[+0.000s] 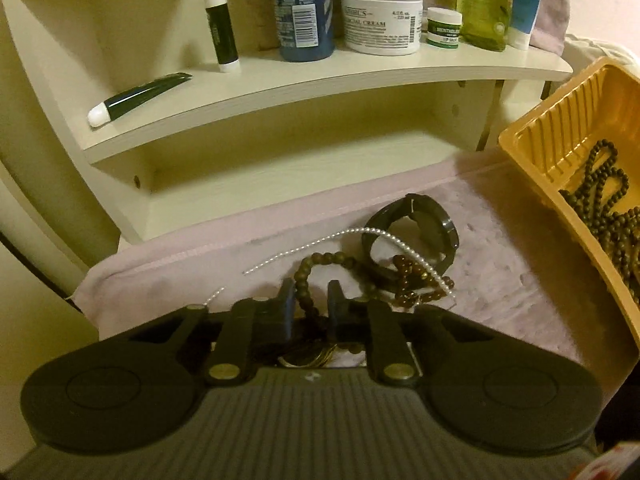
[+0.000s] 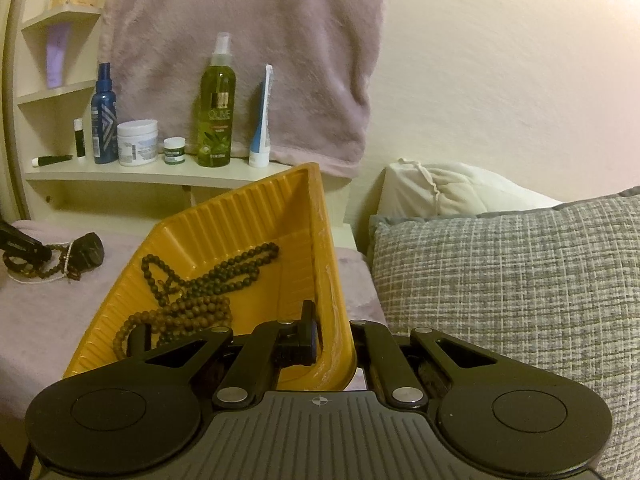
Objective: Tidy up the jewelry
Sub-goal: 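Return the left gripper to the pile and grasp another brown bead strand, then carry the strand over the tray and open the left gripper to drop it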
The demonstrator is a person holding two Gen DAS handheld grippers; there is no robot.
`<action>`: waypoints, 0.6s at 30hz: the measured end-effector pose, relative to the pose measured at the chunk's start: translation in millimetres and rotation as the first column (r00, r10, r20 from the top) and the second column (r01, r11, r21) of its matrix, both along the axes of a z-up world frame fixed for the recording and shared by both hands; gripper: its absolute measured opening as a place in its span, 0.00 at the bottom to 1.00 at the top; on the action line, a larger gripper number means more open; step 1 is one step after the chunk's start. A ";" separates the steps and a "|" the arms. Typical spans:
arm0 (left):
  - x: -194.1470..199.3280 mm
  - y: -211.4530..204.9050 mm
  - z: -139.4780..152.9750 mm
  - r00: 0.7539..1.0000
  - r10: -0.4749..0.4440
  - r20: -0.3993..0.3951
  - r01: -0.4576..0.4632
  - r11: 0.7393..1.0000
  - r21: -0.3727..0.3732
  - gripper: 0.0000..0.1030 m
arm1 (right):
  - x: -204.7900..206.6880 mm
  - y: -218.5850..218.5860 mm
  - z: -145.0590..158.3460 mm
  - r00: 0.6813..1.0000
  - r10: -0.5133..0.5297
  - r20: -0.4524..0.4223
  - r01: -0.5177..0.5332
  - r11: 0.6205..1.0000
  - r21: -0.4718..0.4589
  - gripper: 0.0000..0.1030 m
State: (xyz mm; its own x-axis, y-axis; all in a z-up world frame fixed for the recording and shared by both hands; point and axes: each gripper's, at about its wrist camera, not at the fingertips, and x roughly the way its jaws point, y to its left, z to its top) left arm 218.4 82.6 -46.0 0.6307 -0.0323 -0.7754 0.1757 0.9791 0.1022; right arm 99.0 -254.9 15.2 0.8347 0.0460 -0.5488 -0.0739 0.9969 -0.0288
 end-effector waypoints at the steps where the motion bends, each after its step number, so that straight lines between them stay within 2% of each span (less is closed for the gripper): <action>1: -0.3 -0.3 1.4 1.000 -0.005 0.003 0.005 1.000 0.000 0.06 | 0.2 -0.2 -0.3 1.000 -0.001 -0.001 0.001 1.000 0.000 0.05; 9: -7.1 1.9 30.7 0.998 -0.049 0.038 0.049 0.999 -0.024 0.06 | 0.1 -1.4 -0.3 1.000 0.002 0.002 -0.002 1.000 0.003 0.05; 14: -15.3 -3.7 63.3 0.989 -0.128 0.077 0.128 0.992 -0.001 0.06 | -0.7 -1.5 0.5 1.000 0.006 0.006 -0.006 1.000 0.005 0.05; 18: -22.3 -14.0 94.0 0.972 -0.209 0.108 0.211 0.977 -0.014 0.06 | -1.3 -1.6 0.7 1.000 0.008 0.007 -0.008 1.000 0.007 0.05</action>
